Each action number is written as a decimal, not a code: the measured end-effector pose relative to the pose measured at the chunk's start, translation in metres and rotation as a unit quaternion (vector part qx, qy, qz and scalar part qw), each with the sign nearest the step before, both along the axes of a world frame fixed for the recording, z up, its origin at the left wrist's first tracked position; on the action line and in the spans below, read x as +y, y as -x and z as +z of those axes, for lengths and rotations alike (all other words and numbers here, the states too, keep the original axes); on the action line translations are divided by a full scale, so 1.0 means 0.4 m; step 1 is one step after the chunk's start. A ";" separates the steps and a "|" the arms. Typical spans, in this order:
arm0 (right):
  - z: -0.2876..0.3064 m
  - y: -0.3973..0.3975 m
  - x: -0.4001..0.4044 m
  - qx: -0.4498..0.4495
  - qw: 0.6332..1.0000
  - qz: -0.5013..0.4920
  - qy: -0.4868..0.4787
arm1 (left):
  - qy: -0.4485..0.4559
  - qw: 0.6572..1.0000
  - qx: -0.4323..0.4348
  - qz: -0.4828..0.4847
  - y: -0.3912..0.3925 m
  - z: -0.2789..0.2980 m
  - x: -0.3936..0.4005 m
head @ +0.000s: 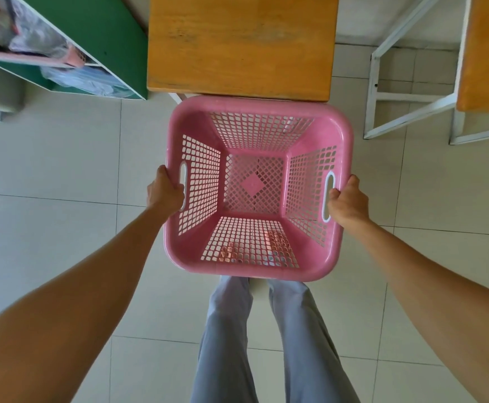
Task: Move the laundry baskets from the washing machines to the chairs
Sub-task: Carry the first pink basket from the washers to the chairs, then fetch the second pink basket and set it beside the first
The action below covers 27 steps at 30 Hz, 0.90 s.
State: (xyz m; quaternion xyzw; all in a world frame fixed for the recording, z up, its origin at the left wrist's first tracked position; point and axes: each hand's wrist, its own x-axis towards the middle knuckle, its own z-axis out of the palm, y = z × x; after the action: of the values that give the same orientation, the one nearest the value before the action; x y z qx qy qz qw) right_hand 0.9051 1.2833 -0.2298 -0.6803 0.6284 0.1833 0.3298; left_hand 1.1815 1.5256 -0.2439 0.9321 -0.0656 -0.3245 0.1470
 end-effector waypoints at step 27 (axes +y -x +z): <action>0.603 0.172 0.358 -0.117 0.992 -0.032 0.024 | 0.150 0.938 0.129 -0.286 0.464 0.618 -0.013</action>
State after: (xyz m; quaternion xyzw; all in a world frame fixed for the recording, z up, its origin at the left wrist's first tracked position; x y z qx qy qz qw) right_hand 0.8362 1.4264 0.0115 -0.6843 0.6110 0.0772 0.3904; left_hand 0.9959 1.5204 0.0032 0.7912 -0.3581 -0.4564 0.1935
